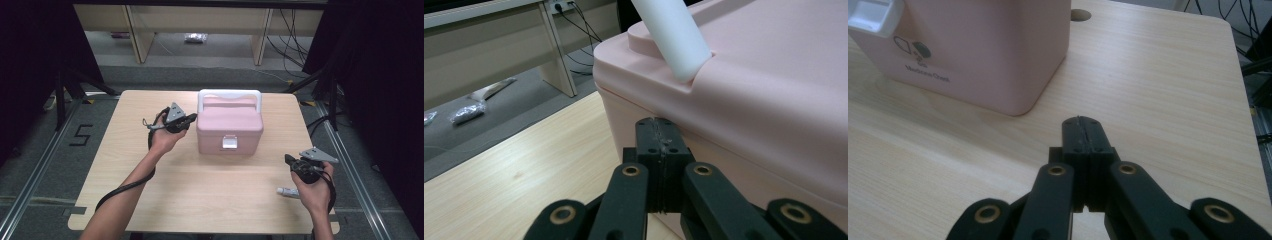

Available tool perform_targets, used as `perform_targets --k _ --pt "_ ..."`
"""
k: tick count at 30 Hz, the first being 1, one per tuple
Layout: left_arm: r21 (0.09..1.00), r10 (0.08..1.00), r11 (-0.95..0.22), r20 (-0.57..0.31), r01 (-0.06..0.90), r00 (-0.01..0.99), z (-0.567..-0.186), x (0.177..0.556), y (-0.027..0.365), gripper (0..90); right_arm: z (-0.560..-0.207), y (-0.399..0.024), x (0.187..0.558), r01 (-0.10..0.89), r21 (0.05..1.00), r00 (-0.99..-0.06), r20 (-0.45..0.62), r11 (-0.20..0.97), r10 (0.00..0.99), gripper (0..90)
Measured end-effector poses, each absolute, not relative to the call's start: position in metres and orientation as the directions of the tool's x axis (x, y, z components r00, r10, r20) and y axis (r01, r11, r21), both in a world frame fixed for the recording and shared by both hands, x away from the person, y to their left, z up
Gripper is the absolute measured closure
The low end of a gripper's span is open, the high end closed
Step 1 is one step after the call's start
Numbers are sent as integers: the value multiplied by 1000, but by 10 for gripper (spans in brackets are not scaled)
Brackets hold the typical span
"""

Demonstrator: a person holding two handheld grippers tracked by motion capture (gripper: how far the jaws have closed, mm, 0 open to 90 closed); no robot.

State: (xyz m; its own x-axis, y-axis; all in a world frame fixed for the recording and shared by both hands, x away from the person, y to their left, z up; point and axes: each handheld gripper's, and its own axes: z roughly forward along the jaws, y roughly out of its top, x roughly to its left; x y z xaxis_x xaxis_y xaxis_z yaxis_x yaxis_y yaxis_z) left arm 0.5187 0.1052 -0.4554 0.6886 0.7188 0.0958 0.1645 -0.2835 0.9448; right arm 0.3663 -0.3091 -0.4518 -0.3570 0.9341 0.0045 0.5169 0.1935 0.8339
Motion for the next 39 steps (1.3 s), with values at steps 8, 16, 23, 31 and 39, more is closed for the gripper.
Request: perform_targets --k 8,16,23,31,39 --pt "941 707 -296 102 162 700 -454 522 83 897 -451 -315 368 537 830 -321 32 154 946 900" --pt "938 695 -309 113 154 710 -453 525 61 897 -448 -327 378 523 839 -298 17 149 954 900" --pt "936 688 -314 111 157 718 -452 528 44 896 -446 -334 391 546 826 -265 15 137 964 900" --pt "936 680 -316 108 158 725 -451 530 27 896 -444 -339 409 561 818 -247 18 128 969 900" --pt "935 678 -312 96 168 729 -453 530 20 892 -442 -345 421 573 807 -242 0 143 970 900"
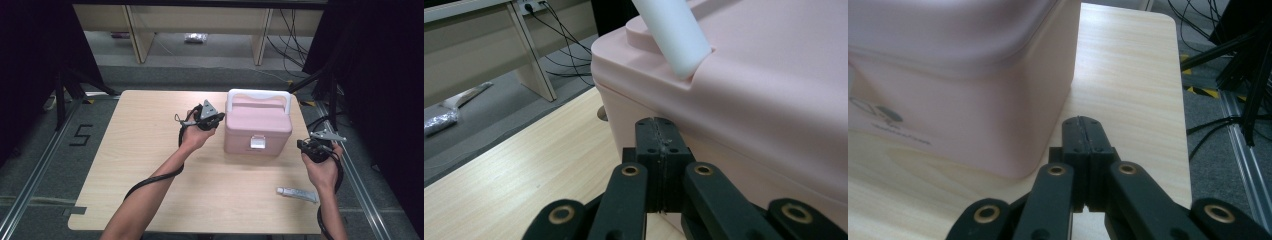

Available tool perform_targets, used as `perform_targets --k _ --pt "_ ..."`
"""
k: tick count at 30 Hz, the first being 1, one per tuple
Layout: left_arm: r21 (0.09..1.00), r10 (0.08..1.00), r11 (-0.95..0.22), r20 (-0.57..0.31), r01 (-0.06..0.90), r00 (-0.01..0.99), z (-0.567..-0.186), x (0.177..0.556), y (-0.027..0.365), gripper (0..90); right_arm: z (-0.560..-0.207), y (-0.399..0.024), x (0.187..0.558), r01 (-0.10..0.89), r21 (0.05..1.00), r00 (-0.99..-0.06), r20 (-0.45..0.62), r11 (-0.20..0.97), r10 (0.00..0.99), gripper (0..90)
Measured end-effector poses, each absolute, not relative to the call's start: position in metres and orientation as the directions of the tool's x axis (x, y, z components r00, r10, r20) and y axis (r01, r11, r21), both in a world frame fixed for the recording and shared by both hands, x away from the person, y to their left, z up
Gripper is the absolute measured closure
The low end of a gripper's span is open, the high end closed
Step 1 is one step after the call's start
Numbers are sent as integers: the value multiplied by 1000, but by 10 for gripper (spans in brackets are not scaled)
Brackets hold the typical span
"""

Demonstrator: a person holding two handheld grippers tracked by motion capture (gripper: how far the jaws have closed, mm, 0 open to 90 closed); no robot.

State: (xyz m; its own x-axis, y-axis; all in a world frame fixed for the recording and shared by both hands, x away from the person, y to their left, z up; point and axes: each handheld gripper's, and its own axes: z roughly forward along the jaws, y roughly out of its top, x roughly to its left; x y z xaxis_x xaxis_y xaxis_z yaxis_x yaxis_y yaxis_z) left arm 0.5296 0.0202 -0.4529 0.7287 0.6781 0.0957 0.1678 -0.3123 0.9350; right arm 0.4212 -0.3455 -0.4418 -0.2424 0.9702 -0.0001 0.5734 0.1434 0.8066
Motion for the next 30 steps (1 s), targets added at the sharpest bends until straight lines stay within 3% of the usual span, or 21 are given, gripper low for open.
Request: perform_targets --k 12,16,17,20,21,23,30 --pt "921 664 -321 52 222 746 -467 516 28 893 -437 -340 453 580 799 -262 3 155 965 900" --pt "914 651 -337 54 224 757 -470 514 25 895 -437 -332 462 594 796 -251 52 111 967 900" --pt "915 649 -336 51 225 759 -470 514 24 896 -438 -332 466 579 801 -280 21 152 960 900" --pt "914 648 -339 55 224 760 -470 513 22 896 -437 -327 468 593 794 -265 35 134 964 900" --pt "913 648 -339 53 225 760 -469 513 22 896 -437 -330 470 570 801 -282 -16 181 959 900" --pt "912 645 -342 52 228 762 -469 513 21 897 -437 -328 469 593 793 -269 28 142 963 900" --pt "907 625 -365 72 210 777 -465 510 20 898 -438 -330 466 580 800 -293 25 157 956 900"
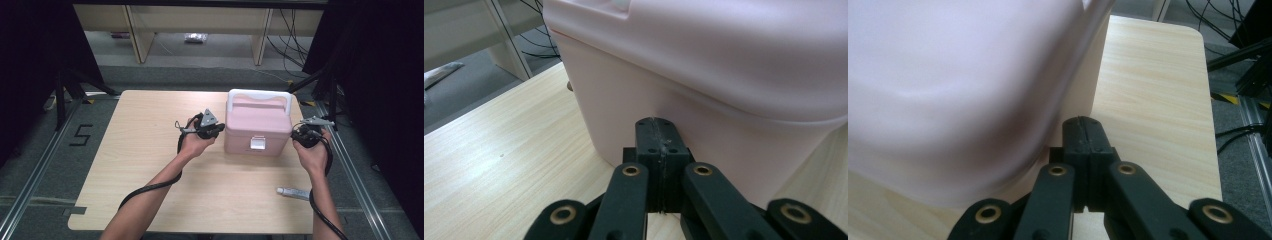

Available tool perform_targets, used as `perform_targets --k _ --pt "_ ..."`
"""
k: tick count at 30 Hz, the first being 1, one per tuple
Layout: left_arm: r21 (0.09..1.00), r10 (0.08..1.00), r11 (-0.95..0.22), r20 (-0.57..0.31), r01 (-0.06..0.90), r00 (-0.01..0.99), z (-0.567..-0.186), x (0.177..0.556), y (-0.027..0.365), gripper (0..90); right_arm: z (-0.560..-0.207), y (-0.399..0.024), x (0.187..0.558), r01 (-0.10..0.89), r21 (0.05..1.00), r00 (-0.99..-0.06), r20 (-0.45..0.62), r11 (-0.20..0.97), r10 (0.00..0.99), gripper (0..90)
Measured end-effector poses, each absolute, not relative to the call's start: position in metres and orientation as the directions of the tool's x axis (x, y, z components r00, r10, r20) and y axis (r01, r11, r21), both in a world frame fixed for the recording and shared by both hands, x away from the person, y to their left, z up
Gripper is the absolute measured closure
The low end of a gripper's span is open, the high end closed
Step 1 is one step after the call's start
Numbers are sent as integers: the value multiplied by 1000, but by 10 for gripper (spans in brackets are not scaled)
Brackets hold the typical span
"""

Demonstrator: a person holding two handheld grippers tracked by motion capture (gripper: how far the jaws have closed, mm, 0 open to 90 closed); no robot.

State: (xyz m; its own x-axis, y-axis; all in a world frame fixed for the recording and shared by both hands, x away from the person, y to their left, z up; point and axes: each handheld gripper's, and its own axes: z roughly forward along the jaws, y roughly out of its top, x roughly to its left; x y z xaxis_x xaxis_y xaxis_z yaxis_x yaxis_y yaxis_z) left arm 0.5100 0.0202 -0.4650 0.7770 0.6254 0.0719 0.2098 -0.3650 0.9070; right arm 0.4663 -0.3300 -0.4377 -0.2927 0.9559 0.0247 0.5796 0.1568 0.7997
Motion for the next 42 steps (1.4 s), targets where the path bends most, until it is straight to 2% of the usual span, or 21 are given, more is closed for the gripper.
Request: perform_targets --k 2,4,7,9,10,12,13,15,19,22,23,25,28,29,31,32,33,35,36,37,42 --pt "904 621 -373 75 209 780 -464 508 20 899 -437 -333 464 577 794 -308 -3 190 951 900" --pt "905 622 -367 68 214 780 -464 507 20 899 -436 -330 459 604 785 -285 54 136 957 900" --pt "903 616 -373 70 213 785 -464 500 18 899 -436 -334 451 570 794 -336 -11 212 942 900" --pt "900 607 -383 76 207 791 -463 496 18 899 -436 -331 448 592 789 -310 33 166 950 900" --pt "899 602 -388 81 202 794 -463 492 17 899 -436 -335 445 572 793 -333 -6 207 943 900" --pt "902 598 -386 83 195 797 -463 481 16 899 -435 -338 434 579 787 -343 0 212 939 900" --pt "902 598 -386 83 195 797 -463 481 16 899 -434 -336 427 610 773 -317 38 173 948 900" --pt "901 586 -392 89 186 805 -463 474 15 899 -436 -339 420 578 789 -339 1 207 941 900" --pt "900 568 -404 108 162 816 -463 458 11 899 -435 -343 404 590 785 -324 16 189 946 900" --pt "898 567 -413 126 150 814 -463 456 10 899 -434 -345 400 606 776 -318 35 174 948 900" --pt "899 570 -411 123 152 812 -463 456 9 899 -434 -348 402 574 784 -340 -31 234 940 900" --pt "899 573 -409 118 158 811 -463 456 10 898 -435 -344 402 602 776 -314 14 187 949 900" --pt "906 569 -389 96 164 817 -465 457 12 897 -436 -345 406 592 775 -333 -15 222 943 900" --pt "909 570 -384 93 164 817 -465 458 14 883 -438 -345 407 591 773 -327 -32 231 945 900" --pt "913 584 -373 93 165 806 -465 458 20 786 -438 -344 404 605 773 -308 8 190 951 889" --pt "916 596 -363 88 170 798 -464 457 25 752 -437 -345 403 601 775 -299 -11 197 954 867" --pt "919 604 -354 85 171 792 -462 456 30 668 -435 -346 398 597 778 -279 -27 196 960 828" --pt "929 635 -318 61 189 771 -458 453 42 594 -433 -351 394 576 784 -287 -74 234 955 814" --pt "934 643 -298 42 199 765 -456 451 48 594 -433 -351 394 576 784 -287 -74 234 955 814" --pt "938 650 -273 17 212 760 -454 450 53 547 -432 -351 389 583 790 -262 -38 190 964 796" --pt "955 655 -163 -83 248 751 -442 446 65 480 -429 -354 383 559 809 -230 -60 182 971 747"
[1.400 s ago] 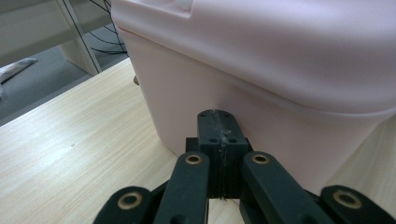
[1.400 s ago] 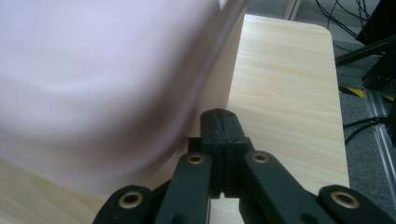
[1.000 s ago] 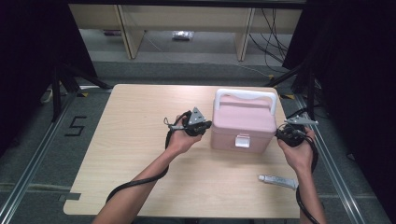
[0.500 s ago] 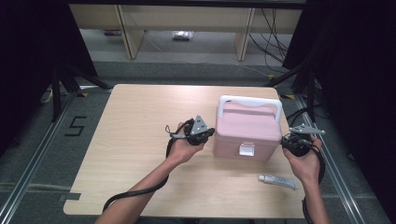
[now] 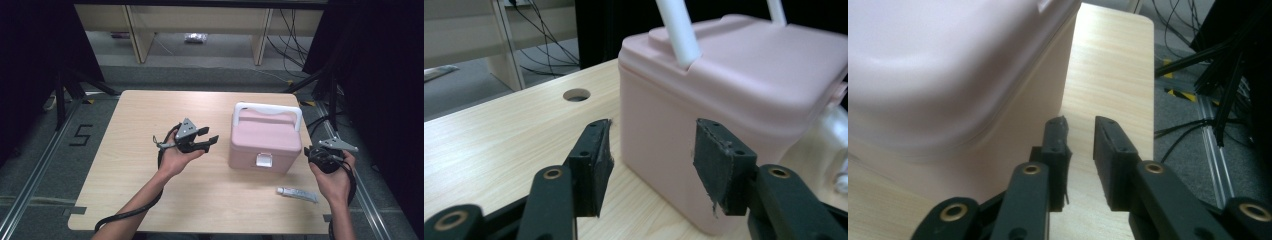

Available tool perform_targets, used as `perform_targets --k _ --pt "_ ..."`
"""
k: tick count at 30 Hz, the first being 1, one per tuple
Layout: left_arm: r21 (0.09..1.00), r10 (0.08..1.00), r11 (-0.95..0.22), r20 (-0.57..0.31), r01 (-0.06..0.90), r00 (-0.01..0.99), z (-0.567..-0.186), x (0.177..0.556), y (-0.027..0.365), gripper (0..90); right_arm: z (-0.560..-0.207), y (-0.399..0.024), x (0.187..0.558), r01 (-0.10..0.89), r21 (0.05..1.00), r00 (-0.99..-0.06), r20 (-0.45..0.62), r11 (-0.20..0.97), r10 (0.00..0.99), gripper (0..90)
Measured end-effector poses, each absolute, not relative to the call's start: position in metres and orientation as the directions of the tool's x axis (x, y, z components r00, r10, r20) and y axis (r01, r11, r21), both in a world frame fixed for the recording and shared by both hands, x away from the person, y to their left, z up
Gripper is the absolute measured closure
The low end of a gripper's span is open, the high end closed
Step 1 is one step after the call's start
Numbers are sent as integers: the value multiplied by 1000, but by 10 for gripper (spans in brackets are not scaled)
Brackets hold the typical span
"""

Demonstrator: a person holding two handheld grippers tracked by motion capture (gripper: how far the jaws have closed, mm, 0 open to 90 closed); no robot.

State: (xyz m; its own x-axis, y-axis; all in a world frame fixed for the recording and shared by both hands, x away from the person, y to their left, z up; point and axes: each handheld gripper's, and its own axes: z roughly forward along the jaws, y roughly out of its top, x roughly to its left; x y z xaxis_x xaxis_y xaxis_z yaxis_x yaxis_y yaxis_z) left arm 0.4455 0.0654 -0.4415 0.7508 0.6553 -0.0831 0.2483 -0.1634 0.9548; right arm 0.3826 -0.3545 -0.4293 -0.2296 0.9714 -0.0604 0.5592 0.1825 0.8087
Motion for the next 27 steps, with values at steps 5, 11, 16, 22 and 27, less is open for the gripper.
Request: perform_targets --k 5,11,16,22,27 --pt "955 641 -98 -153 278 752 -434 443 63 451 -431 -356 378 554 814 -220 -60 176 974 725" --pt "953 615 -70 -191 294 765 -428 443 59 444 -430 -358 369 551 820 -201 -49 155 978 705" --pt "954 597 -31 -221 298 771 -419 447 50 452 -426 -359 368 525 831 -218 -81 187 973 700" --pt "951 596 -10 -242 308 766 -409 461 37 483 -428 -357 366 522 834 -217 -70 177 974 706" --pt "942 593 -9 -266 337 760 -405 474 26 491 -430 -355 365 524 838 -213 -45 153 976 707"
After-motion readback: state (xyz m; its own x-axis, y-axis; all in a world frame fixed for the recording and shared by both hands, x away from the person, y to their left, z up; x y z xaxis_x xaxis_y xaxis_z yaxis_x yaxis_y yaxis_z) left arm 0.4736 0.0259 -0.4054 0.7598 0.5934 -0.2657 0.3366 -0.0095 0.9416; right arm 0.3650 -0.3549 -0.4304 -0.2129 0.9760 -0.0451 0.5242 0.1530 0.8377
